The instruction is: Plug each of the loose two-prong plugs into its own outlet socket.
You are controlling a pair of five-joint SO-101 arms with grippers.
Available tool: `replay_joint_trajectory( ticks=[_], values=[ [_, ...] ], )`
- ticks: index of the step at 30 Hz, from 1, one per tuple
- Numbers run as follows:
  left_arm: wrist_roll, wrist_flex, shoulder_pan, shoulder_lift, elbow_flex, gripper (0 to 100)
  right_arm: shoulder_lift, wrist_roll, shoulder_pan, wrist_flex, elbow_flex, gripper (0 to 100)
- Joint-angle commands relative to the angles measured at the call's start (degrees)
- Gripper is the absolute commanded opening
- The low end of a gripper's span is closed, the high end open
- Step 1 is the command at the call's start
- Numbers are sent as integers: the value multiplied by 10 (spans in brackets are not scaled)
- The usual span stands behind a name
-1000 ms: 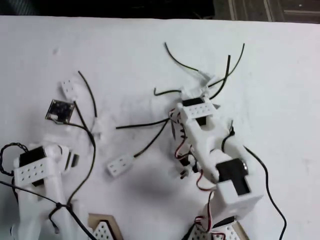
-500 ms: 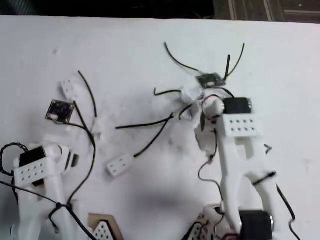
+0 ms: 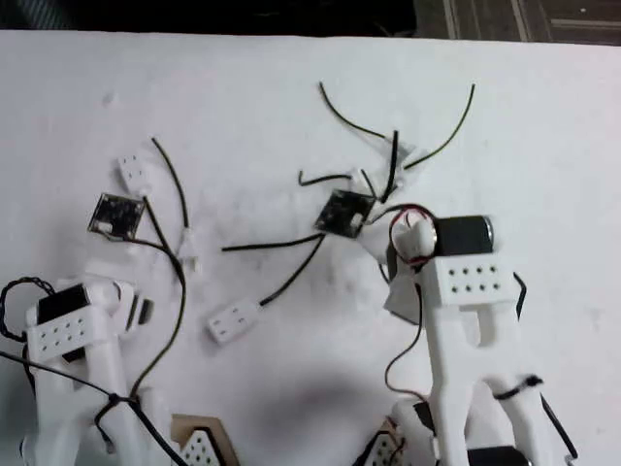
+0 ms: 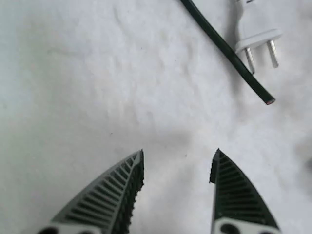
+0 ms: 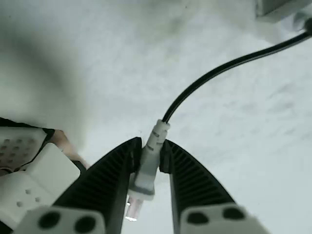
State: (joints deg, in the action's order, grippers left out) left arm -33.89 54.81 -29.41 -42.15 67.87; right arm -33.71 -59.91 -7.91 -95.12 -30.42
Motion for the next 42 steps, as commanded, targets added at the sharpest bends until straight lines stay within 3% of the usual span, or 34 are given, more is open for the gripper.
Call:
replay_joint_trajectory(
  ticks=[1,9,13,17,21,24,28,34,42],
  values=[
    [6,-9,-2,-18,0,226,-58,5,-3,29,28,17],
    [6,-9,-2,-18,0,226,-96,147,84,149,137,17],
    [6,-9,-2,-18,0,226,-102,192,117,157,172,17],
    [6,-9,-2,-18,0,226,-102,179,87,89,174,17],
    [6,-9,-2,-18,0,226,-102,115,33,-18,152,17],
    [6,-9,-2,-18,0,226,-101,84,10,-29,92,17],
    [6,-9,-2,-18,0,226,-97,37,-22,8,-41,17],
    [6,-9,-2,-18,0,226,-96,36,-72,154,-208,17],
    [6,-9,-2,-18,0,226,-88,36,-99,221,-297,21]
  ],
)
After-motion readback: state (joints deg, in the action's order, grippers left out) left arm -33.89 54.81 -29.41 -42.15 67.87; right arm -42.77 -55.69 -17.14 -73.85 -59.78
